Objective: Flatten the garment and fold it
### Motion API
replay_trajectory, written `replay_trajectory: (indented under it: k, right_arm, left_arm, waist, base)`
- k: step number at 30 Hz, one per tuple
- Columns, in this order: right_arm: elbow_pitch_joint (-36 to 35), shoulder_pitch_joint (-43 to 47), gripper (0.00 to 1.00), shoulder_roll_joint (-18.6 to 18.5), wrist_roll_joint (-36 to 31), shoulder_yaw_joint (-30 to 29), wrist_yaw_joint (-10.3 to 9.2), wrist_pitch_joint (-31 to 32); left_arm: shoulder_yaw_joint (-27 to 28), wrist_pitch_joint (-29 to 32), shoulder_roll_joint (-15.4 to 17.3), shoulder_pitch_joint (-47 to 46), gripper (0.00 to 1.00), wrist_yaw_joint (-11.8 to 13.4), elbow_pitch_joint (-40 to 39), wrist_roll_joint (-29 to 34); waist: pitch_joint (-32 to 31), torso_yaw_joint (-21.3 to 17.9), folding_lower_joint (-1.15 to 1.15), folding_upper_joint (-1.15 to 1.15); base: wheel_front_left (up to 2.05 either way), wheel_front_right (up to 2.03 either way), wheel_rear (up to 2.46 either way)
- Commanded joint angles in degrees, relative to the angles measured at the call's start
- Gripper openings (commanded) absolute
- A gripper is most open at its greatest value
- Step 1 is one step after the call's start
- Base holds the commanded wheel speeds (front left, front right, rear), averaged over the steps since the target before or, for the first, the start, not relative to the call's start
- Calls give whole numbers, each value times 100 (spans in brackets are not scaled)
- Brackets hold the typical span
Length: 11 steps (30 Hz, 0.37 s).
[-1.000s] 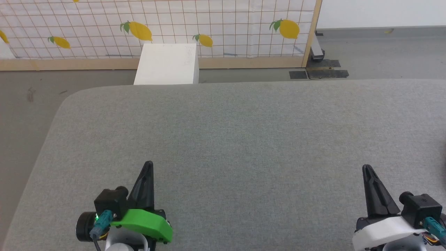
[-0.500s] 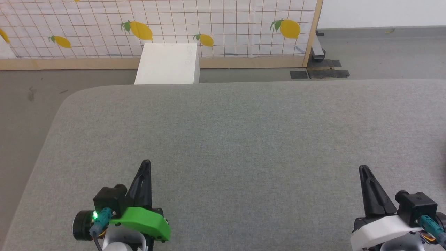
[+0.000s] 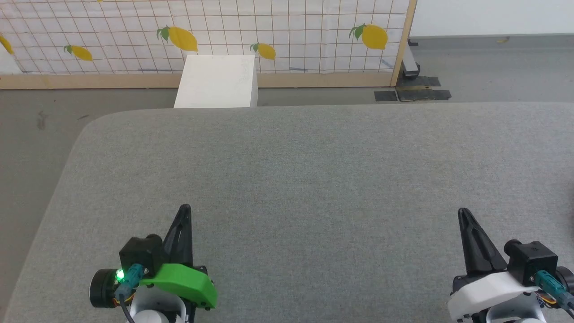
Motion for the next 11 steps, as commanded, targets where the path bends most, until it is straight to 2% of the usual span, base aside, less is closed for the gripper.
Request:
replay_trajectory:
  k: [1,11]
  right_arm:
    - [-30,-83,0,9,-48,21,-4,25]
    - [-46,-123,0,11,-95,60,-5,110]
  left_arm:
    - [30,32,-12,62,0,26,-34,70]
    - [80,148,-15,73,0,49,-105,177]
  waist:
    - [0,1,0,0]
    - [4,13,0,0]
  base:
    - [0,0,0]
    - [0,0,0]
